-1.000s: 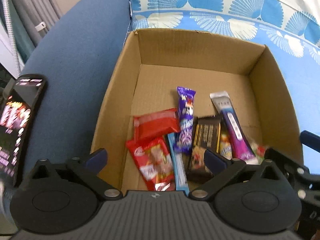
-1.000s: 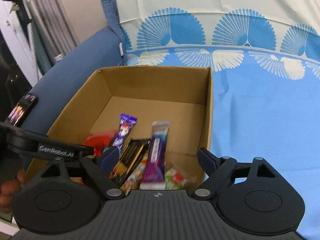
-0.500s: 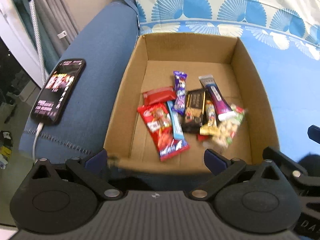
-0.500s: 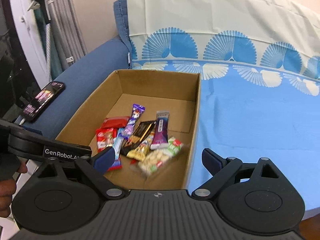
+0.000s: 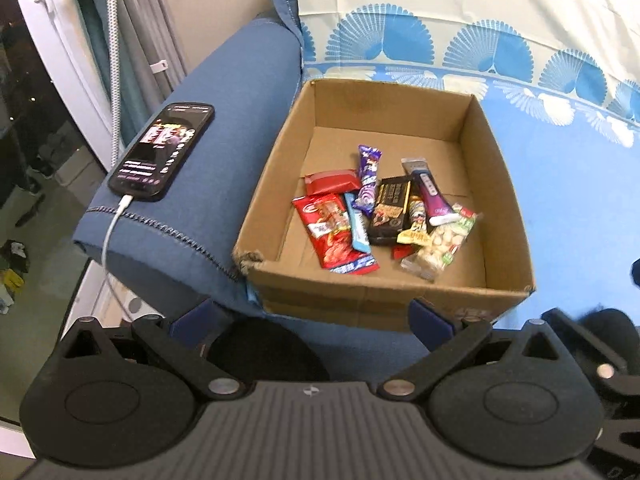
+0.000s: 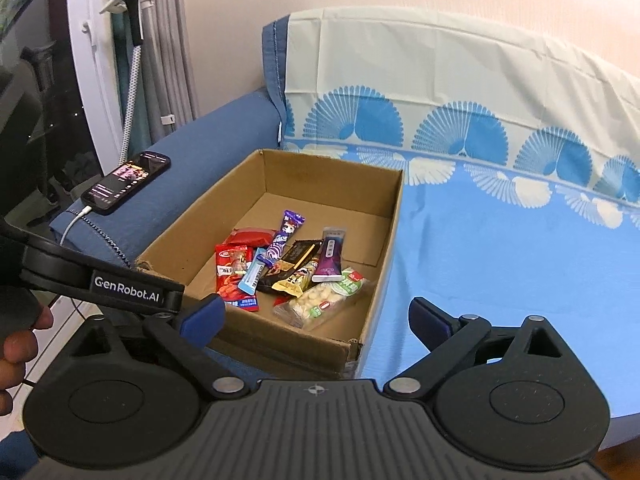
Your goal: Organize snacks
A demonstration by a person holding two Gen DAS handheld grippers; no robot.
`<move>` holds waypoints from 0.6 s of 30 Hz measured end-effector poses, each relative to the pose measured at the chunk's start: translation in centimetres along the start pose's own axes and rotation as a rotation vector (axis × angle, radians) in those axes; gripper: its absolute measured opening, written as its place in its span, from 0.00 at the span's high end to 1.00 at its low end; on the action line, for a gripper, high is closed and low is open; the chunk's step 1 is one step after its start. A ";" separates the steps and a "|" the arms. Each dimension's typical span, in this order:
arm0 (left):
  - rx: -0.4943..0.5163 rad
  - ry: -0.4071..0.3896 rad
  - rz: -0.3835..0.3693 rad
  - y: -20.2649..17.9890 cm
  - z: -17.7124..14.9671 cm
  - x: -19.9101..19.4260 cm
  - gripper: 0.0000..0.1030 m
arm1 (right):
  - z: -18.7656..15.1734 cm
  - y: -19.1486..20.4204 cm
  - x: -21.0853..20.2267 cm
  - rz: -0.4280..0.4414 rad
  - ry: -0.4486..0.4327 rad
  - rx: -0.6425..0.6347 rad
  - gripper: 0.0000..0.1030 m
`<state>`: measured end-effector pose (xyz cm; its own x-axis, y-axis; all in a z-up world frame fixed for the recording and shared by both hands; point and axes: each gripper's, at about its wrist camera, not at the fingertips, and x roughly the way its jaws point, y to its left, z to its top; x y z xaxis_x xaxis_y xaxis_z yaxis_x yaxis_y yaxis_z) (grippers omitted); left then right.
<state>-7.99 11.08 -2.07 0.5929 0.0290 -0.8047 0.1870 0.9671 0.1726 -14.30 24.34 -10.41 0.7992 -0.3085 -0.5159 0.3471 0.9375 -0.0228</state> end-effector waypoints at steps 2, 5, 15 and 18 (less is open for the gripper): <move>0.001 0.001 -0.002 0.1 -0.5 -0.3 0.00 | -0.1 0.2 -0.5 -0.004 -0.009 -0.005 0.04; -0.008 -0.008 -0.012 0.3 -0.9 -1.0 0.00 | -0.4 0.2 -1.2 -0.006 -0.023 -0.009 0.04; 0.005 -0.039 -0.008 0.0 -1.3 -2.2 0.00 | -0.5 0.2 -2.1 -0.007 -0.042 -0.008 0.04; 0.008 -0.039 -0.009 -0.1 -1.3 -2.3 0.00 | -0.5 0.2 -2.3 -0.008 -0.043 -0.006 0.04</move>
<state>-10.35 11.27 -1.00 0.6215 0.0105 -0.7833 0.1985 0.9652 0.1704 -16.31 25.33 -9.71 0.8167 -0.3225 -0.4784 0.3509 0.9359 -0.0319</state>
